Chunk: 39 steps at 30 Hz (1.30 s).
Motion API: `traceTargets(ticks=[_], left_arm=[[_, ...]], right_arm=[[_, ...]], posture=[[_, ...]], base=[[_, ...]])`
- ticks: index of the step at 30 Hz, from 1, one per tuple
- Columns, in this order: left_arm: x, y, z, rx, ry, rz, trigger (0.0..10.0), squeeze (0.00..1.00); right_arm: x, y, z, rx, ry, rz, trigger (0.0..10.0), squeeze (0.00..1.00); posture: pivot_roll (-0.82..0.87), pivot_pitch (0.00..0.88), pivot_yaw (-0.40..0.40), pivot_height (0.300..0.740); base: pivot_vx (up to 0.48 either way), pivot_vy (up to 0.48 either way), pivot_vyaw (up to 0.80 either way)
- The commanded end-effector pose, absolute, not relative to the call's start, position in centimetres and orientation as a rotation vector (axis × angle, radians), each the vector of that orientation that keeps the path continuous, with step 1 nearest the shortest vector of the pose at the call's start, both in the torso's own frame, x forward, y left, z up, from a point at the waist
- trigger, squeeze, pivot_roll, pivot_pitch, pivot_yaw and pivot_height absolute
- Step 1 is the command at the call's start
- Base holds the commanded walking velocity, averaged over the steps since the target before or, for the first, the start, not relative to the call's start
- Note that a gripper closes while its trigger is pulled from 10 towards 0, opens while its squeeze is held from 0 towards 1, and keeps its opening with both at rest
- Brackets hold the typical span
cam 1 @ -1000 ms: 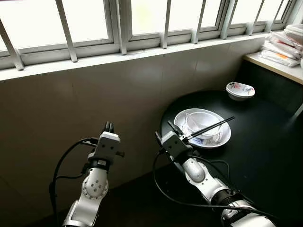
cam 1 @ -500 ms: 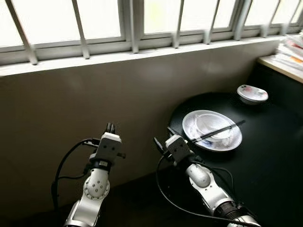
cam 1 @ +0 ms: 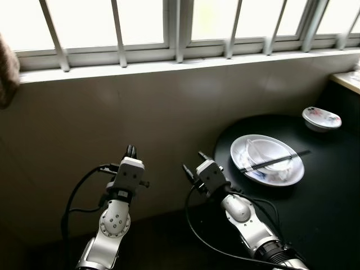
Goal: Kitchen organization
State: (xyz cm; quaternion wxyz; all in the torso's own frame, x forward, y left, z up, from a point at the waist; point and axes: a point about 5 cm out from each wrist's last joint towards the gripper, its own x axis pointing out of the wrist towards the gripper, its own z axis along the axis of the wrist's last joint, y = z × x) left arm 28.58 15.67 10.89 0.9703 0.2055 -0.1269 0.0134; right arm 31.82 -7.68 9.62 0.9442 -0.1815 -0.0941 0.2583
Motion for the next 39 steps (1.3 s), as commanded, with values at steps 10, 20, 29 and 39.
traceTargets(ticks=[10, 20, 29, 39], left_arm=[[28.8, 15.2, 11.1, 0.429, -0.270, 0.018, 10.0, 0.00], [28.8, 15.1, 10.8, 0.426, -0.252, 0.013, 10.0, 0.00], [28.8, 15.2, 10.6, 0.428, -0.245, 0.018, 10.0, 0.00], [28.8, 15.0, 10.3, 0.423, -0.237, 0.010, 10.0, 0.00]], right_arm=[[32.5, -9.1, 9.8, -0.400, -0.173, 0.463, 10.0, 0.00], [32.2, -8.9, 9.9, -0.453, -0.200, 0.484, 10.0, 0.00], [31.9, -8.3, 10.4, -0.663, -0.300, 0.515, 10.0, 0.00], [32.6, -11.4, 8.5, -1.136, -0.189, 0.266, 10.0, 0.00]], posture=[[-0.04, 0.000, -0.027, 0.740], [-0.05, 0.000, -0.027, 0.740], [-0.05, 0.000, -0.029, 0.740], [-0.06, 0.000, -0.029, 0.740]], base=[[0.129, 0.000, 0.00], [0.000, 0.000, 0.31], [0.000, 0.000, 0.00], [0.000, 0.000, 0.00]])
